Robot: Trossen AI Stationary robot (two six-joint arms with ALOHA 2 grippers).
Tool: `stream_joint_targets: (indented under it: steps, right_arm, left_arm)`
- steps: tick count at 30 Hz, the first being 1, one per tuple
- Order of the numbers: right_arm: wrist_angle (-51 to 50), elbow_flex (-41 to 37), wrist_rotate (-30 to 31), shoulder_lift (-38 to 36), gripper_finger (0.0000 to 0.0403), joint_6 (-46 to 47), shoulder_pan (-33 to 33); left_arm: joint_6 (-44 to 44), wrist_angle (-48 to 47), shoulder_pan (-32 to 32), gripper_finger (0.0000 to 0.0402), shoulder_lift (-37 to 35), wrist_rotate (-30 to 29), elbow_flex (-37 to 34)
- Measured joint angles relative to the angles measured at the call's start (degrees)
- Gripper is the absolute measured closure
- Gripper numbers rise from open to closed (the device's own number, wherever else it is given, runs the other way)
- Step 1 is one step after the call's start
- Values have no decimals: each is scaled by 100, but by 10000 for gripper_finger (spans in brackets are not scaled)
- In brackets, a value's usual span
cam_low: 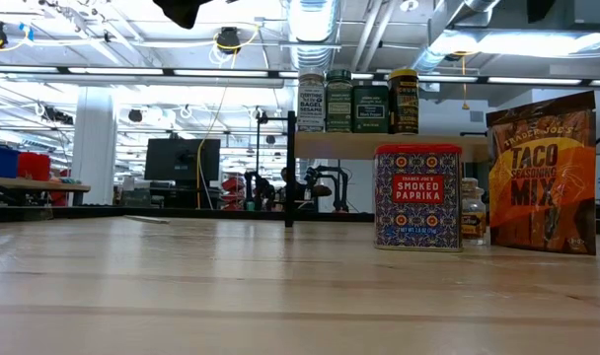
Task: Shelf spices
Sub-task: Put the brown seasoning pack on the shelf
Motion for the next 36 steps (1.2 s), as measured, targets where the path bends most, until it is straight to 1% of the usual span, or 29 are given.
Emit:
stream_joint_targets:
  steps: [3, 7, 23, 31, 36]
  right_arm:
    - [215, -230, -21, 2, 151, 62, -12]
    - [420, -593, -35, 4, 144, 89, -57]
    - [2356, -2052, -448, 0, 143, -22, -253]
    - [2562, -2541, -520, -1, 144, -61, -437]
    - [2684, -2591, -569, -1, 165, -357, -471]
  left_arm:
    - [0, 0, 0, 183, 0, -2, 0]
    - [19, -1, 0, 183, 0, -9, 0]
    - [17, 0, 0, 183, 0, -13, 0]
    - [20, -2, 0, 183, 0, -11, 0]
    - [20, -2, 0, 183, 0, -11, 0]
